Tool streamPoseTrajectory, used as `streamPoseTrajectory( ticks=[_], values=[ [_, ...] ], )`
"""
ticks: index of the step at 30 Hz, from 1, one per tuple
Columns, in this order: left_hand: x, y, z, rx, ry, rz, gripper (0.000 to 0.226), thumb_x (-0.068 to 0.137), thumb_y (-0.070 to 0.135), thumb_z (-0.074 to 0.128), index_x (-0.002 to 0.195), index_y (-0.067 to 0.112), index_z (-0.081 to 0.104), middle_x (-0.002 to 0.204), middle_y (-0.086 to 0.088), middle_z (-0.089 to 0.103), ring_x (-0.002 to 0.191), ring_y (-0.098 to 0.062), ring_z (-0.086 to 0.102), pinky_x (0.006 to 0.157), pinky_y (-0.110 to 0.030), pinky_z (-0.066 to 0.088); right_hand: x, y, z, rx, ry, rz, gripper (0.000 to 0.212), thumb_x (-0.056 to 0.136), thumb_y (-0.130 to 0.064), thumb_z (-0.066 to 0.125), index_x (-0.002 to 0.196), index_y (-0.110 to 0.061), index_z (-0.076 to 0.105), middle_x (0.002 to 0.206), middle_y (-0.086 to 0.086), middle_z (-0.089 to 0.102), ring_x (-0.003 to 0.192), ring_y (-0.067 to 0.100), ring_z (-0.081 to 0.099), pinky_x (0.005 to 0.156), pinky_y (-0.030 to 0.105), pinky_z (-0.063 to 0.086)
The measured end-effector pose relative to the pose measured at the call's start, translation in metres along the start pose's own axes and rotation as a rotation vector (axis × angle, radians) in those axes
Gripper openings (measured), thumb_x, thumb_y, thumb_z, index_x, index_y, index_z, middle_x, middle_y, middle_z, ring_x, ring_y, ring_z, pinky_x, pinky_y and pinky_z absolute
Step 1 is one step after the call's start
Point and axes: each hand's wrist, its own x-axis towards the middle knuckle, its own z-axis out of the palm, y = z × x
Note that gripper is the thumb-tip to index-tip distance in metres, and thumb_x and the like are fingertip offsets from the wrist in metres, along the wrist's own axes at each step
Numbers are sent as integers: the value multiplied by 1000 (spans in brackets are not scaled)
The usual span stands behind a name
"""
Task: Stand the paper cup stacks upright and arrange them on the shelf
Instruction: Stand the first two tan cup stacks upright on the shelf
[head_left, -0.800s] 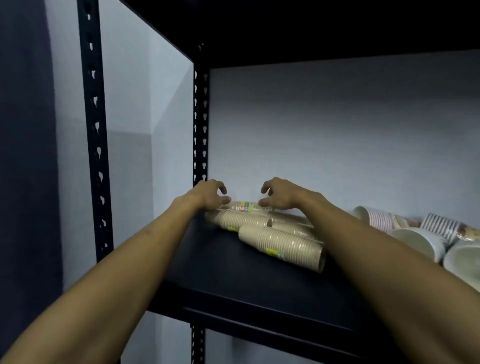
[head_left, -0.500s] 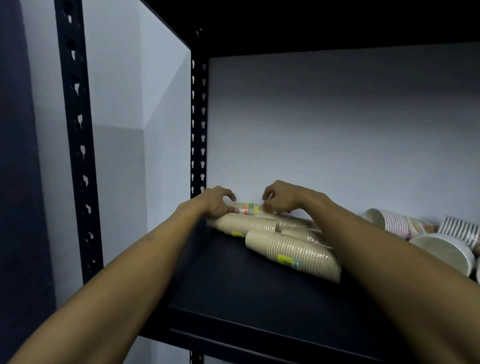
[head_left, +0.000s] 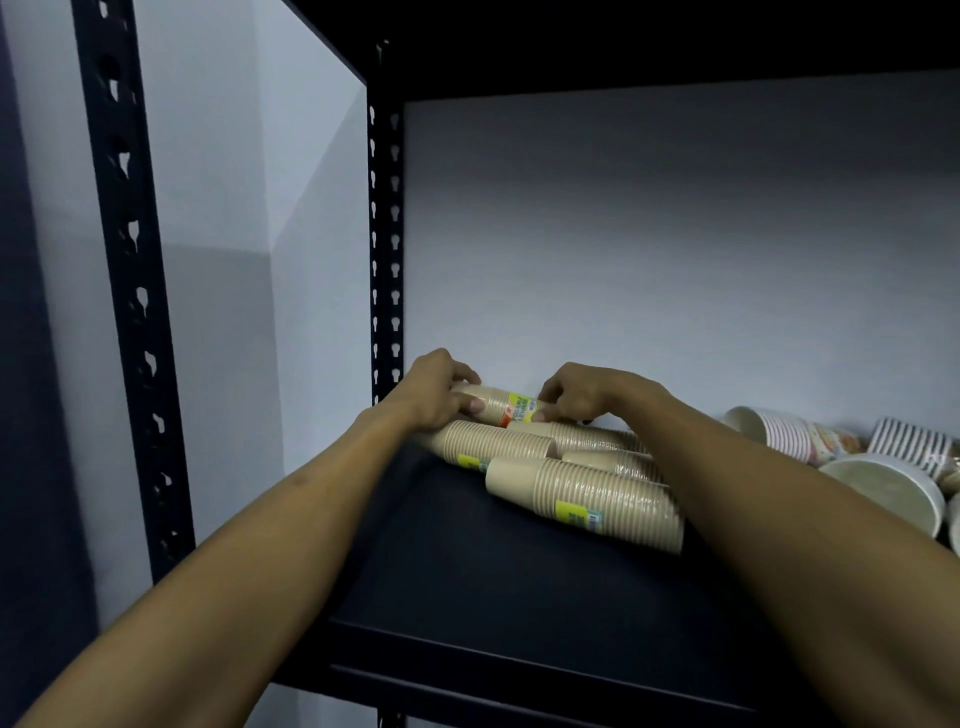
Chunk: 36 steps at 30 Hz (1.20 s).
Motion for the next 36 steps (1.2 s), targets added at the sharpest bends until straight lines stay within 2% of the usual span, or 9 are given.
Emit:
streamPoseTrajectory(
  ticks=[5, 8, 11, 15, 20, 25, 30, 33, 36],
  values=[
    [1, 0, 0, 17, 69, 45, 47, 78, 32, 82, 121, 22, 69, 111, -3, 51, 105, -24, 59, 87, -25, 41, -7, -1, -4, 54, 9, -31, 54, 92, -38, 66, 137, -10, 57, 127, 8, 63, 108, 24, 62, 89, 33, 52],
    [-3, 0, -8, -151, 63, -75, 62, 78, 44, 79, 132, 22, 57, 122, -6, 52, 112, -24, 58, 90, -31, 46, -15, 5, -11, 111, 61, -45, 48, 93, -36, 65, 133, -9, 59, 119, 8, 64, 100, 24, 62, 83, 34, 54],
    [-12, -4, -24, -346, -121, -284, 73, 73, 59, 76, 131, 23, 53, 123, -1, 55, 114, -22, 56, 91, -35, 47, -24, 14, -14, 201, 104, -37, 44, 93, -35, 66, 129, -10, 60, 117, 9, 65, 102, 27, 65, 86, 38, 56],
    [-26, -12, -34, -332, -445, -206, 76, 47, 68, 86, 113, 33, 70, 117, 6, 69, 117, -13, 59, 102, -30, 43, -39, 19, -13, 272, 151, -71, 43, 92, -35, 66, 127, -9, 62, 112, 10, 66, 91, 21, 64, 74, 31, 54],
    [-34, -9, -39, -267, -565, -203, 65, 50, 45, 91, 110, 36, 70, 121, 1, 66, 113, -17, 62, 96, -30, 49, -58, 20, -20, 322, 218, -117, 42, 93, -33, 66, 127, -7, 61, 111, 11, 68, 92, 20, 64, 74, 29, 53],
    [-44, -19, -39, -288, -440, -235, 66, 42, 40, 96, 103, 31, 72, 113, -12, 66, 104, -27, 66, 95, -37, 54, -80, 22, -25, 401, 303, -154, 44, 93, -32, 66, 126, -4, 62, 111, 14, 69, 101, 29, 66, 83, 41, 56],
    [-59, -9, -51, -640, -220, -254, 72, 47, 10, 97, 111, 3, 64, 104, -16, 67, 91, -26, 69, 77, -31, 59, -97, 23, -26, 466, 335, -162, 45, 92, -34, 67, 126, -4, 62, 111, 13, 69, 103, 30, 67, 86, 44, 55],
    [-66, 1, -56, -798, -119, -258, 77, 46, 8, 93, 116, -1, 60, 104, -18, 67, 90, -28, 72, 85, -40, 59, -105, 23, -24, 497, 346, -166, 46, 92, -34, 67, 126, -5, 61, 111, 11, 70, 99, 25, 68, 84, 41, 56],
    [-71, 12, -58, -857, -64, -263, 74, 47, 11, 92, 114, 0, 62, 110, -16, 70, 101, -26, 71, 92, -36, 56, -113, 21, -21, 542, 363, -180, 44, 92, -33, 67, 124, -4, 62, 109, 12, 70, 93, 22, 68, 76, 35, 55]
  ],
)
